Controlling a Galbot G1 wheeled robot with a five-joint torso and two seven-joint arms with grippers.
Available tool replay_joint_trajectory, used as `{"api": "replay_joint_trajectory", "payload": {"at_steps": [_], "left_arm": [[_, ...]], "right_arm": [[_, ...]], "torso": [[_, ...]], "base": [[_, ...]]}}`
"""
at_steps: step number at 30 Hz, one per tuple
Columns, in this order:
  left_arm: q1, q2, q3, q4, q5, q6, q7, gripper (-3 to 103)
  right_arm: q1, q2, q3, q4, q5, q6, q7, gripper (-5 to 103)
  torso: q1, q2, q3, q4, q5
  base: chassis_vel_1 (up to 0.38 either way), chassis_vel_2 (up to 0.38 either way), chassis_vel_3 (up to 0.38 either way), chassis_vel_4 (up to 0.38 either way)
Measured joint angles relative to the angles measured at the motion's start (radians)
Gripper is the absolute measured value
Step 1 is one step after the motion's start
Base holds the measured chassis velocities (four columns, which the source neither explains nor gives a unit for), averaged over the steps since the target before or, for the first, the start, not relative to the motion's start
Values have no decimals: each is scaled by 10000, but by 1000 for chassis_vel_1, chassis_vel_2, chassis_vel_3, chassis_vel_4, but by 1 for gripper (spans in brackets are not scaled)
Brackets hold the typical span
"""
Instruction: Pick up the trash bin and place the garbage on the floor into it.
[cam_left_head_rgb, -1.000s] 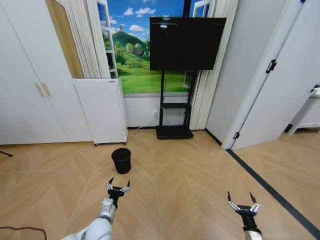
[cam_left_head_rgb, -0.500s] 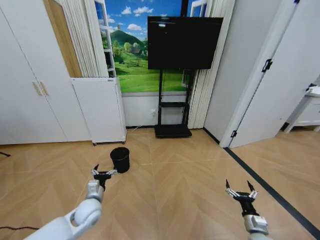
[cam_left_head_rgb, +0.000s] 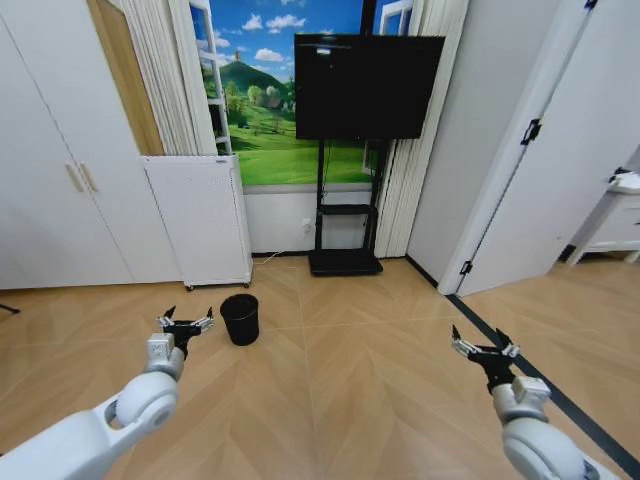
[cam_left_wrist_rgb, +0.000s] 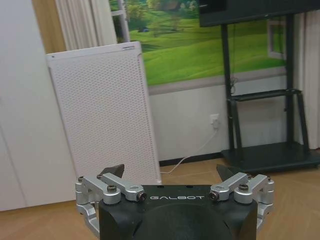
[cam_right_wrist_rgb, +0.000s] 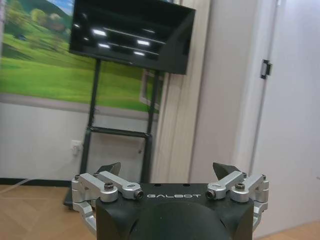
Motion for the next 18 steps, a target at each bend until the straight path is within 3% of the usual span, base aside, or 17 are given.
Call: {"api": "replay_joint_trajectory", "payload": {"at_steps": [6, 13, 18], "left_arm": [[-265, 111, 322, -274, -221, -23, 189, 100], [-82, -370, 403, -396, -200, -395, 122, 100], [-88, -845, 407, -484, -175, -376, -313, 100]], "right_arm": [[1029, -325, -851, 290, 348, 145, -237, 100], [1065, -72, -1173, 134, 120, 567, -981, 100], [1100, 33, -1355, -9, -144, 697, -1152, 100]], "torso": [[0, 0, 0, 0, 0], [0, 0, 0, -4, -1], [0, 0, 0, -4, -3]], "base": [[0, 0, 0, 0], [0, 0, 0, 0], [0, 0, 0, 0]]}}
